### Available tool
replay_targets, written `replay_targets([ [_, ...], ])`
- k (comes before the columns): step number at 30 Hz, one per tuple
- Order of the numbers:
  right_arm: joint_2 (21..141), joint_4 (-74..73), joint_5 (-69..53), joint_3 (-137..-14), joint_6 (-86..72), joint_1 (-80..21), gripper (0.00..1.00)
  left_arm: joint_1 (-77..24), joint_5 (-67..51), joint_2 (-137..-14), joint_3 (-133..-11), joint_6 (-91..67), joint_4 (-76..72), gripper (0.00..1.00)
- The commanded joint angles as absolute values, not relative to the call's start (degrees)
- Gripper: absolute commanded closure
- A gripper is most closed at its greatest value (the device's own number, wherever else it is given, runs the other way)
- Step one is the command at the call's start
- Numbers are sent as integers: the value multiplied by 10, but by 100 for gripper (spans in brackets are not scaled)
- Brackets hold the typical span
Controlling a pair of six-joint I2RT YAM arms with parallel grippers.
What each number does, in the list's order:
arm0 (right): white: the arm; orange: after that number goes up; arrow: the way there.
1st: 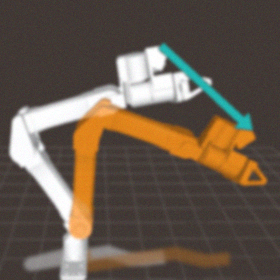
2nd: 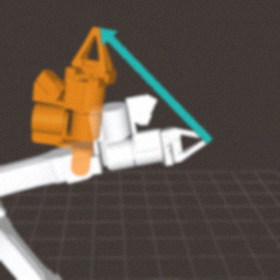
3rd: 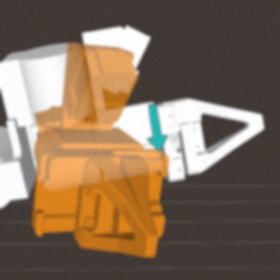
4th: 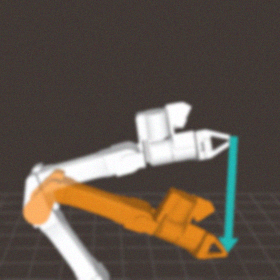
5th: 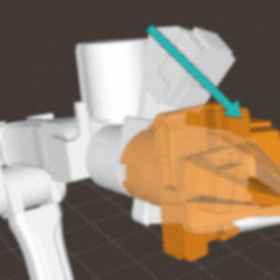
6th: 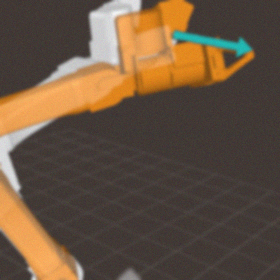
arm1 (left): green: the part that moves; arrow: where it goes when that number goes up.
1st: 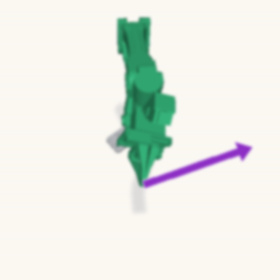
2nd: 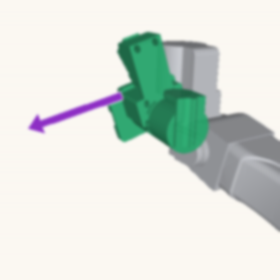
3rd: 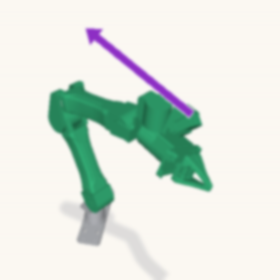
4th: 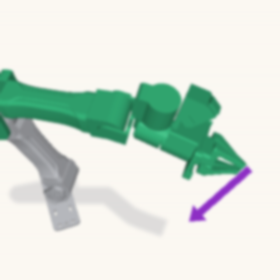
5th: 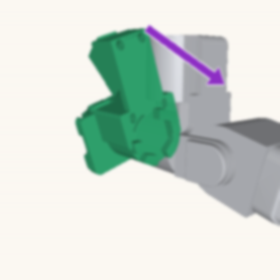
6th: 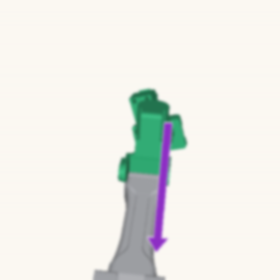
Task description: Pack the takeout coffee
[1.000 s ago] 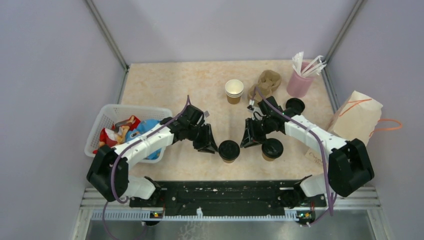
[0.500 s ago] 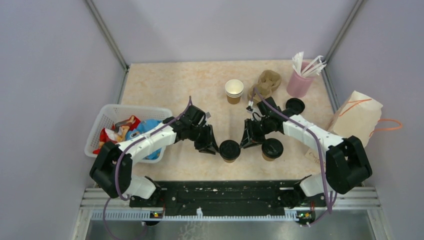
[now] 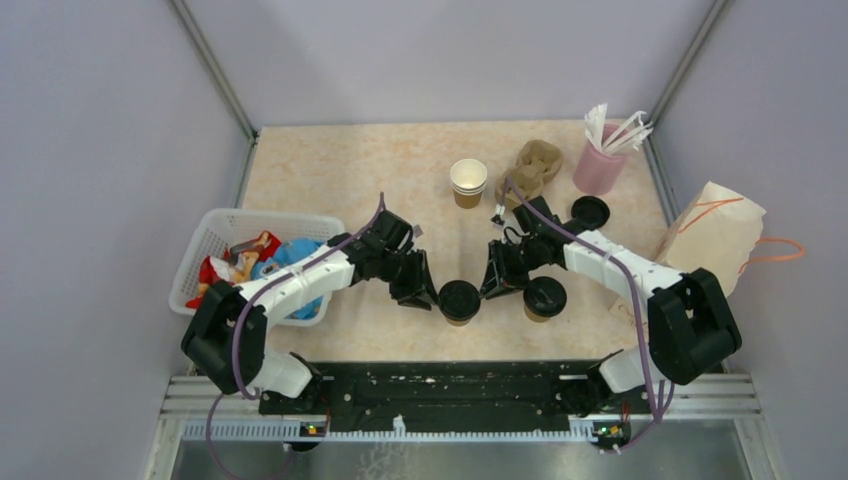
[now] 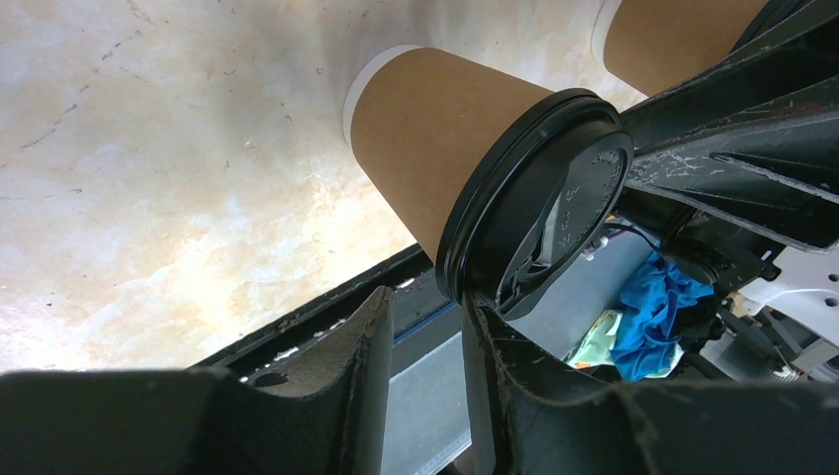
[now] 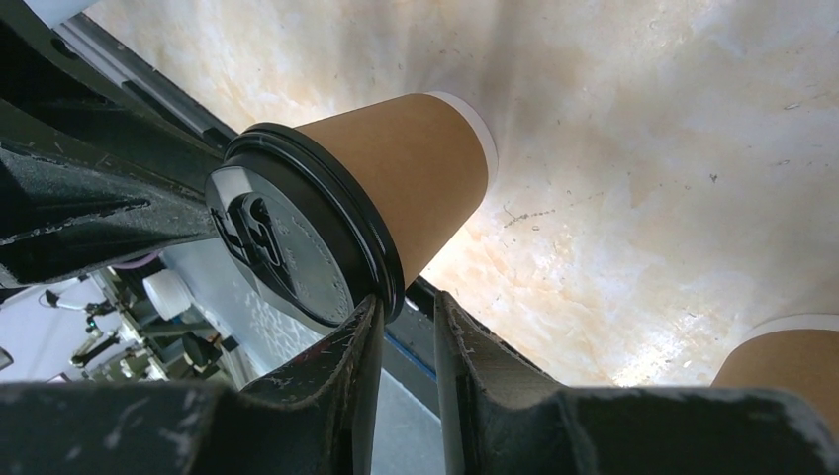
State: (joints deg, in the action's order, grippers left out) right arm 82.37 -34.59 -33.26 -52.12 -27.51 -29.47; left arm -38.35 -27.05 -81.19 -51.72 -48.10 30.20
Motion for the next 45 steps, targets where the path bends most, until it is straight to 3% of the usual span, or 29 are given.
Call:
replay_targets([
  [1,829,-321,-328,-506,-269,-297,75,-392,-257,-834,-534,-475,302,63],
  [13,852,-264,-259,-420,-288,-297,74,-404,-165,-878,-460,-437,324,65],
  [20,835,-299,-255,-442,-272,-297,74,-405,-147,-871,-498,-416,349,65],
  [26,814,-345,-299,-520,-263,-297,71,-405,-161,-846,-554,-409,371,57],
  [36,776,-450,-250,-628,-243,-297,61,-405,-160,-830,-605,-395,391,48],
  [45,694,-515,-206,-641,-239,-296,52,-405,-149,-800,-639,-386,413,36],
])
